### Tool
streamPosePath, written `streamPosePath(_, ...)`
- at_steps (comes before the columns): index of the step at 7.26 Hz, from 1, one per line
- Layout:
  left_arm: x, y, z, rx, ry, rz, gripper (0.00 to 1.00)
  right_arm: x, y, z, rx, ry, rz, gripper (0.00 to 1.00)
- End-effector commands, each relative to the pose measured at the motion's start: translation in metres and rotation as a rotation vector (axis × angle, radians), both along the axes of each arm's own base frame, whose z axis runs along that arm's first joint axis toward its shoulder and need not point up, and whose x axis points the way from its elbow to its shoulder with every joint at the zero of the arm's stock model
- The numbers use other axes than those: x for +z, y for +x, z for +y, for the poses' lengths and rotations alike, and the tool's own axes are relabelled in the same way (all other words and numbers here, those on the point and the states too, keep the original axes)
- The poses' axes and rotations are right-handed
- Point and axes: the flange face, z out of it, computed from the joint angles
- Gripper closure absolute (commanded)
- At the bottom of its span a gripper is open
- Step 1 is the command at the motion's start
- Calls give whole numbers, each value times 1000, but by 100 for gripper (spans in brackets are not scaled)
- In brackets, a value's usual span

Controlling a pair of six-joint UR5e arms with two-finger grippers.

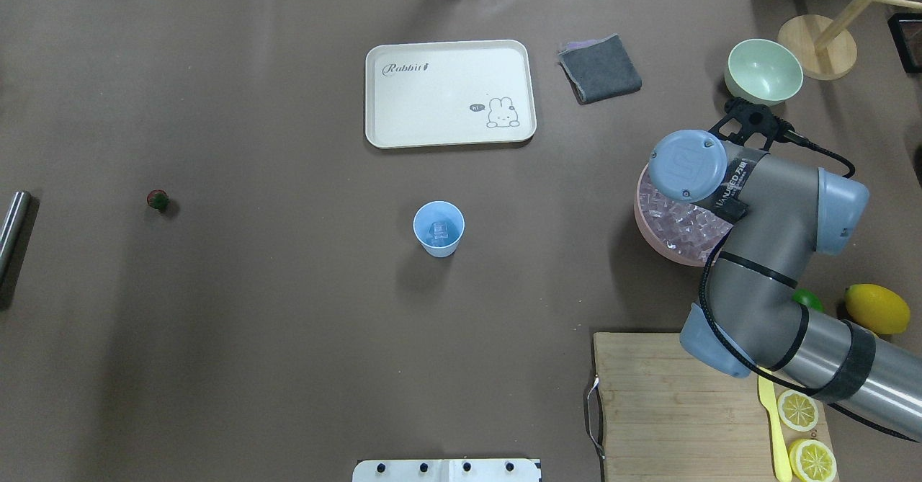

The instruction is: Mash ice and strawberries in cup

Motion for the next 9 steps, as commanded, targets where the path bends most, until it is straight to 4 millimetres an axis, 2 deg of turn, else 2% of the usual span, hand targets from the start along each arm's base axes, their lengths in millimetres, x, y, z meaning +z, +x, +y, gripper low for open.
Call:
streamPosePath(1, 1, 0, 0, 0, -1, 0, 2, 0, 1, -1, 4, 1, -2, 56)
streamPosePath(4, 1, 0, 1, 1, 1, 1, 2, 7, 12, -6, 16, -5, 6, 62)
streamPosePath(9, -1, 0, 0, 2, 4, 0, 2, -3, 8, -6, 15, 6, -15, 74)
